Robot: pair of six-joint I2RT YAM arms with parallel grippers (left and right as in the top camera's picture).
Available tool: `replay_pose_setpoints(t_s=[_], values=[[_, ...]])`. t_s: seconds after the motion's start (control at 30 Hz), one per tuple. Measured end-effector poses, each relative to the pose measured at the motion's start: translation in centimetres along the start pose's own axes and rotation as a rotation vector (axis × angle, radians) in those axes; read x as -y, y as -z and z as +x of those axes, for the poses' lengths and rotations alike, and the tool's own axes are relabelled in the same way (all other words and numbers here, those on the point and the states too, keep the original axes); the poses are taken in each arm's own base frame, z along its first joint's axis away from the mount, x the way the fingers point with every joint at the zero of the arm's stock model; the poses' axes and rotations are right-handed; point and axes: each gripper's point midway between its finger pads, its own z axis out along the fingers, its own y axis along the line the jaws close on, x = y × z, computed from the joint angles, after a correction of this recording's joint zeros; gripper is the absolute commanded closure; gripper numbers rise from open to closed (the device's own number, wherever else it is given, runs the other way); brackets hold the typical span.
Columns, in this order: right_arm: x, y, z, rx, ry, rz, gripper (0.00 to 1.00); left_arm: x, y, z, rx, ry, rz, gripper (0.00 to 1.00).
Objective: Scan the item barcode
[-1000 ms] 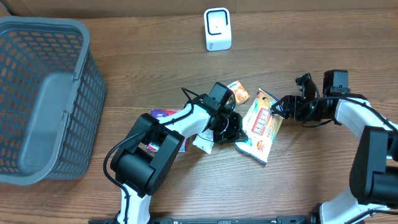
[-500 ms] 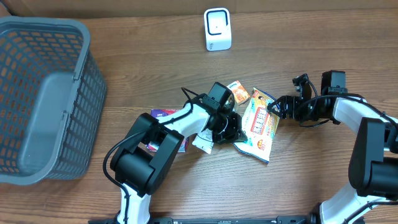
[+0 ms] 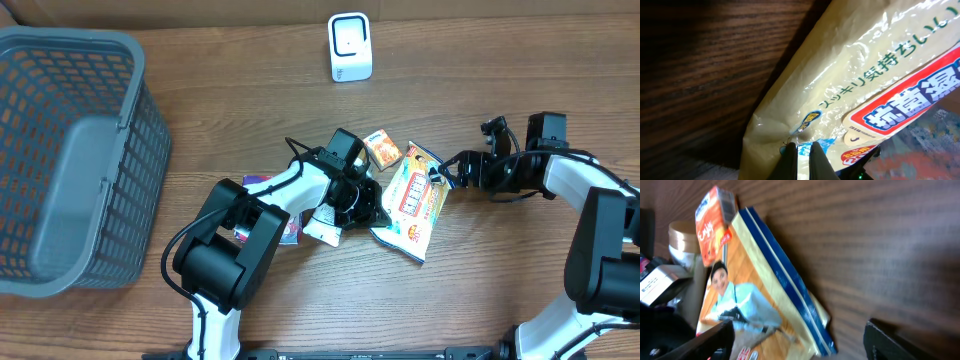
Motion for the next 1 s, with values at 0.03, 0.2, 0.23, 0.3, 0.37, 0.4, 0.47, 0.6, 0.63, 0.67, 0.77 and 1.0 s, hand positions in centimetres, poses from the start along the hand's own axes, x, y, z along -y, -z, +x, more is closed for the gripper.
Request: replay_pose_setpoints(t_s=[0.03, 0.2, 0.23, 0.3, 0.37, 0.4, 0.47, 0.6, 0.63, 0.67, 0.77, 1.0], values=[[-0.1, 0.0, 0.2, -0.008, -0.007, -0.006, 0.18, 0.0, 0.0, 0.0, 0.000, -0.002, 0.000, 0.96], [-1.0, -0.6, 0.5, -0.025, 0.009, -0.026, 0.18, 0.0, 0.0, 0.0, 0.000, -0.003, 0.000, 0.96], [-1.3, -0.9, 0.6, -0.030, 0.017, -0.032, 0.18, 0.0, 0.0, 0.0, 0.000, -0.003, 0.000, 0.96], [-1.9, -1.4, 0.5, -0.031, 0.041, -0.040, 0.20, 0.0, 0.0, 0.0, -0.001, -0.004, -0.001, 0.96], [-2.2, -1.7, 0.5, -0.033, 0.053, -0.045, 0.23, -0.1, 0.0, 0.1, -0.002, -0.005, -0.002, 0.96], [-2.2, -1.7, 0.5, -0.034, 0.053, -0.045, 0.27, -0.1, 0.0, 0.0, -0.002, -0.005, -0.002, 0.96], [-2.2, -1.8, 0.6, -0.039, 0.048, -0.052, 0.40, -0.1, 0.0, 0.0, -0.002, -0.006, -0.002, 0.96], [-1.7, -2.5, 1.2, -0.058, 0.024, -0.068, 0.75, -0.1, 0.1, 0.0, -0.002, -0.006, -0.002, 0.96], [-1.5, -2.7, 1.4, -0.064, 0.011, -0.068, 0.79, -0.1, 0.1, 0.0, -0.003, -0.005, -0.002, 0.96], [-1.4, -2.8, 1.5, -0.070, 0.007, -0.074, 0.83, -0.1, 0.1, 0.0, -0.003, -0.005, -0.002, 0.96], [-1.4, -3.1, 1.9, -0.080, -0.008, -0.085, 0.96, -0.1, 0.1, 0.0, -0.004, -0.006, 0.000, 0.96], [-1.2, -3.3, 2.2, -0.083, -0.011, -0.087, 0.96, -0.2, 0.2, 0.1, -0.008, -0.008, 0.000, 0.96]])
